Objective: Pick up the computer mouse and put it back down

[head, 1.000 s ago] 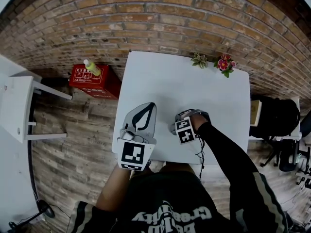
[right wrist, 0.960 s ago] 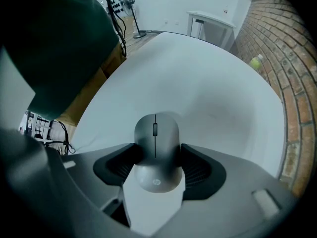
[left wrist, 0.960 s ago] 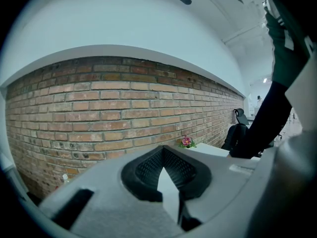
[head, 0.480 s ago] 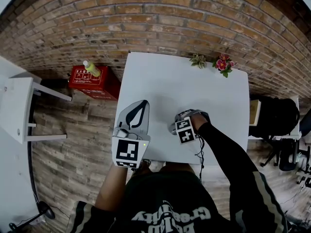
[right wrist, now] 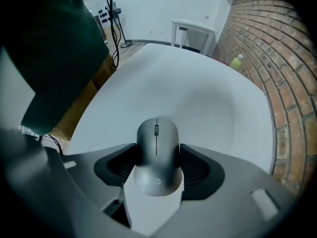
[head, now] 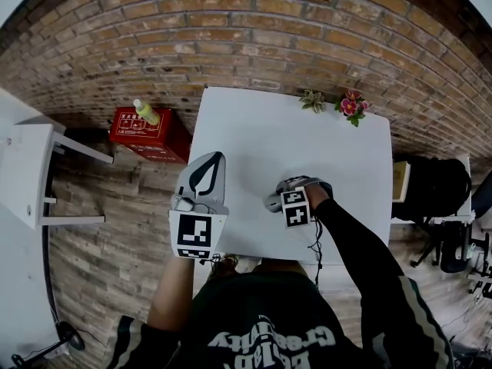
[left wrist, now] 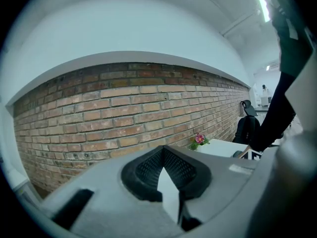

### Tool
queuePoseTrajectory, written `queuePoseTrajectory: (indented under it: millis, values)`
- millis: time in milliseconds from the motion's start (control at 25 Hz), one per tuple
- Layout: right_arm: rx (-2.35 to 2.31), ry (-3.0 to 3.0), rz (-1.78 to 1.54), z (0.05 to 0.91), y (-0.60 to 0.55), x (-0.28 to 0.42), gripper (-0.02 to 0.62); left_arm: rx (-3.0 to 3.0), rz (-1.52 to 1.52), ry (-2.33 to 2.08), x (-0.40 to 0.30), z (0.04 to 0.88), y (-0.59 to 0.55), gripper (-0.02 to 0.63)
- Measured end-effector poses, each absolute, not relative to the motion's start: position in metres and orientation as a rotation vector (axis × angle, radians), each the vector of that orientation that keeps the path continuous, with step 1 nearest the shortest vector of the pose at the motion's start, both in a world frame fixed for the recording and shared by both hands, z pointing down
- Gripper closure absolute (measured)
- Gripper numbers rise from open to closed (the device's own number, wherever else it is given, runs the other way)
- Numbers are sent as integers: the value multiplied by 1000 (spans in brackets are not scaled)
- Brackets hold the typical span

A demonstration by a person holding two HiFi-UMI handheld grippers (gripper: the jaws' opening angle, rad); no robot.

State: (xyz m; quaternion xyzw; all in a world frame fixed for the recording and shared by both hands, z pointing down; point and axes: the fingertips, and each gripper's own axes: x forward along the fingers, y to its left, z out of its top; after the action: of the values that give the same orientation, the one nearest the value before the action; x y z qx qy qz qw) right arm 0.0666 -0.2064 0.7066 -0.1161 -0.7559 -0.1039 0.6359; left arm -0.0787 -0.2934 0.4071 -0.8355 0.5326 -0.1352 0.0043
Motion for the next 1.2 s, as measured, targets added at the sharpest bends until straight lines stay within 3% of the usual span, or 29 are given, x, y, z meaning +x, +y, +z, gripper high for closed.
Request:
queuePoseTrajectory:
  millis: [1200]
  values:
    - [92,-1860,83,704,-212,81,322,-2666,-411,1577,-69,399,-298,600]
